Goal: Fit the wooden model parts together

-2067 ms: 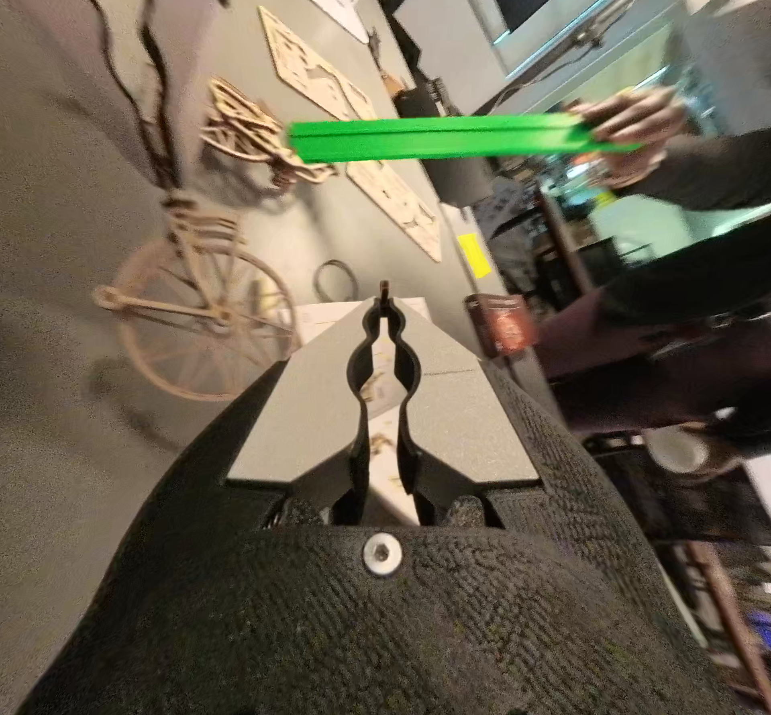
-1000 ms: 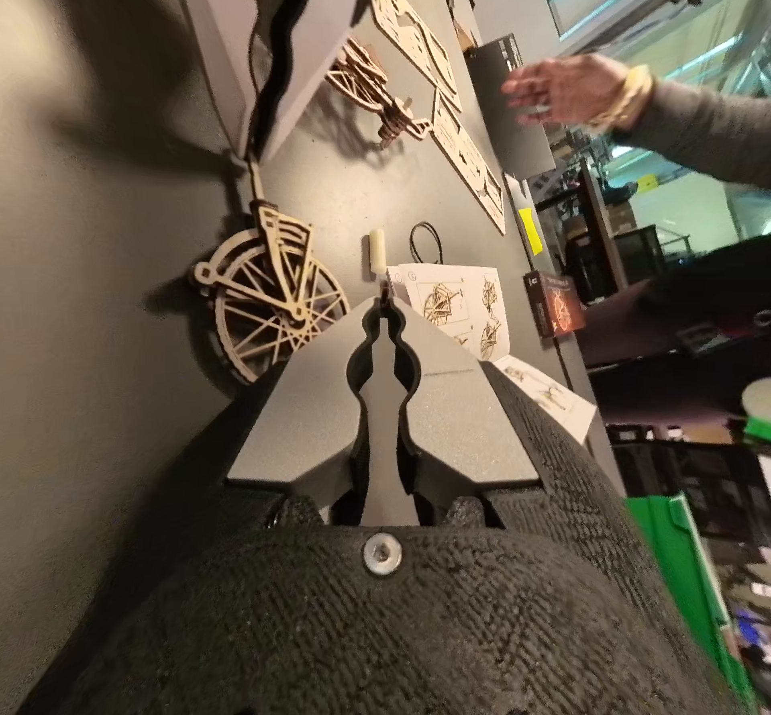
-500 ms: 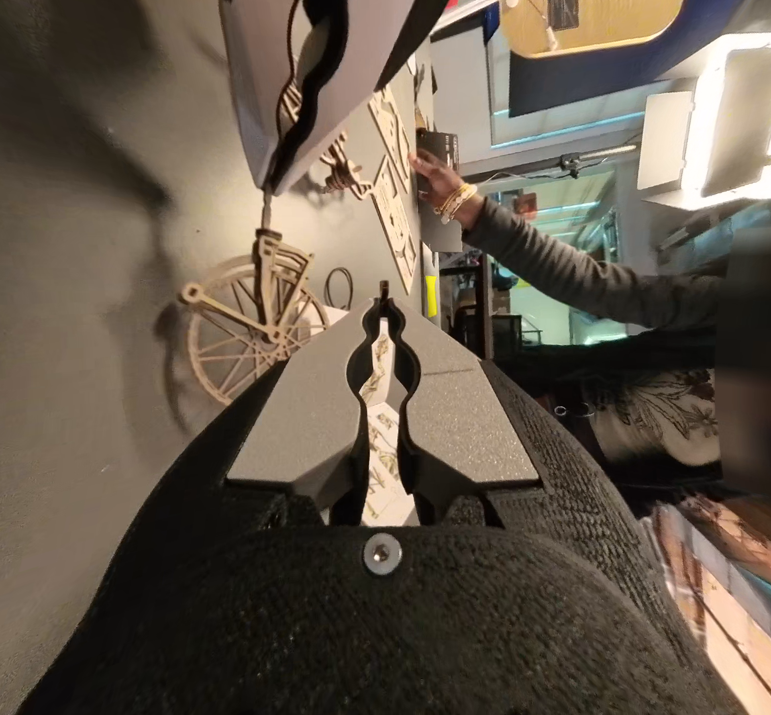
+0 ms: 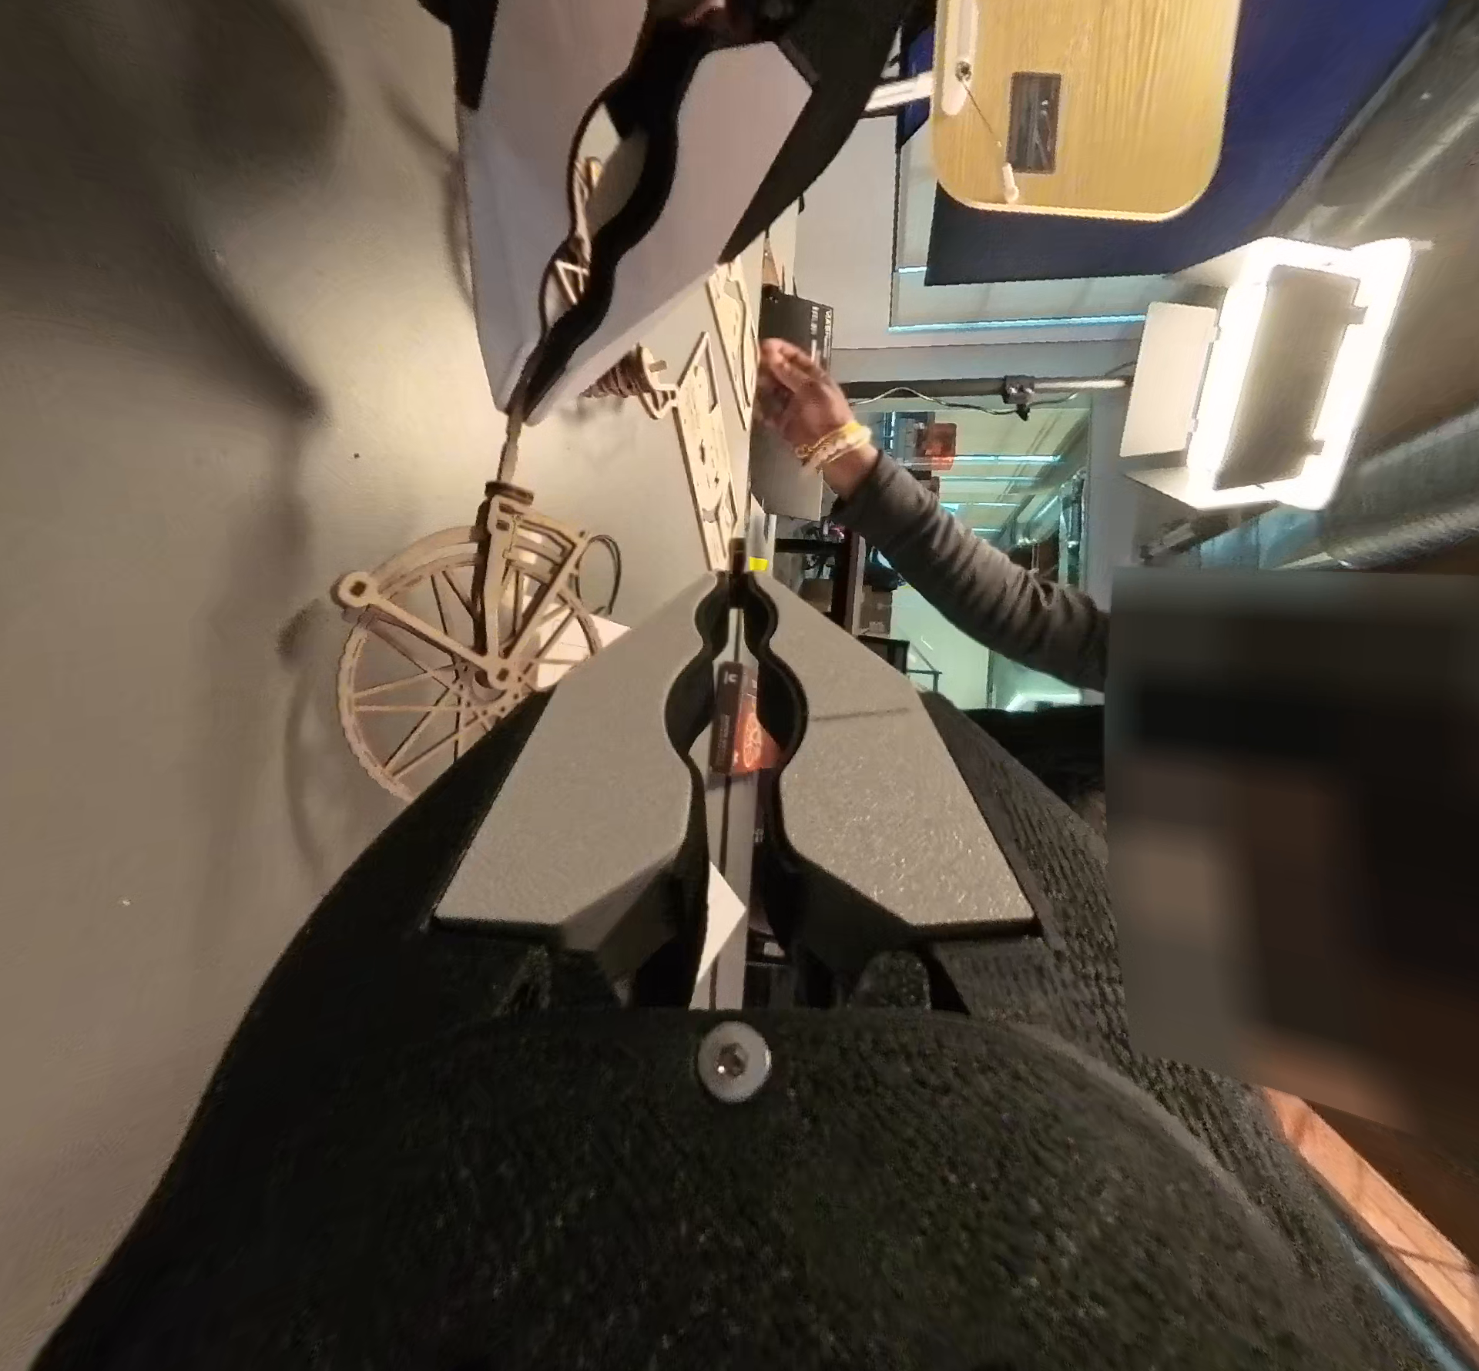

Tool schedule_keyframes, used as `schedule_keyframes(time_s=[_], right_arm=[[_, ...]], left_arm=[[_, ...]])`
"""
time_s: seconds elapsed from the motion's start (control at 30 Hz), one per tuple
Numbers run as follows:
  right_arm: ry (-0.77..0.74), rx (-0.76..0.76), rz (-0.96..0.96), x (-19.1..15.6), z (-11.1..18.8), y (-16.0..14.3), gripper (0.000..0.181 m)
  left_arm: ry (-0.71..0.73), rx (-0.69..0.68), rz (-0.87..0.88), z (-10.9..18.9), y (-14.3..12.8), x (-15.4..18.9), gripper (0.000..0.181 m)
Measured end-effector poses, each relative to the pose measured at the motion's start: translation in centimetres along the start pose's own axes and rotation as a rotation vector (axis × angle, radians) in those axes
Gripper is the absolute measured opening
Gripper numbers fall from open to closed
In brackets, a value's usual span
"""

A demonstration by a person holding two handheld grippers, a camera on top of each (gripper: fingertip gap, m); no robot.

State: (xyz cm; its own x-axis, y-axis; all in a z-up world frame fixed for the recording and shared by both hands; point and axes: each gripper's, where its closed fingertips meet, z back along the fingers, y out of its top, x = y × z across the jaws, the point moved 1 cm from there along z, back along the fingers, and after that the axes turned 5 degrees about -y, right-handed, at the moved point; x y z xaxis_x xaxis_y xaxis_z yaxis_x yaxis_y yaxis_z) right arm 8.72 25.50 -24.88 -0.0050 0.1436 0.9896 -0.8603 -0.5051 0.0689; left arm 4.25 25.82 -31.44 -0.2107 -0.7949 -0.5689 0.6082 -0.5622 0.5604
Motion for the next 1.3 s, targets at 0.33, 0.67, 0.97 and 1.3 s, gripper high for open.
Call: schedule_keyframes(time_s=[0.33, 0.67, 0.97, 1.3], right_arm=[[0.081, 0.06, 0.259, -1.2, -0.5, 1.4, 0.0], [0.138, 0.256, 0.493, -1.1, -0.2, 1.7, 0.0], [0.445, 0.163, 0.49, -1.5, -0.4, 0.9, 0.0], [0.523, -0.041, 0.596, -2.0, -1.6, 1.5, 0.0]], left_arm=[[0.065, -0.001, -0.137, 0.4, 0.8, 0.1, 0.002], [0.017, 0.115, -0.163, 0.8, 1.8, 0.8, 0.002], [0.153, -0.008, -0.189, 1.0, 1.3, -0.8, 0.002], [0.222, -0.107, -0.288, 1.2, 1.8, -0.8, 0.003]])
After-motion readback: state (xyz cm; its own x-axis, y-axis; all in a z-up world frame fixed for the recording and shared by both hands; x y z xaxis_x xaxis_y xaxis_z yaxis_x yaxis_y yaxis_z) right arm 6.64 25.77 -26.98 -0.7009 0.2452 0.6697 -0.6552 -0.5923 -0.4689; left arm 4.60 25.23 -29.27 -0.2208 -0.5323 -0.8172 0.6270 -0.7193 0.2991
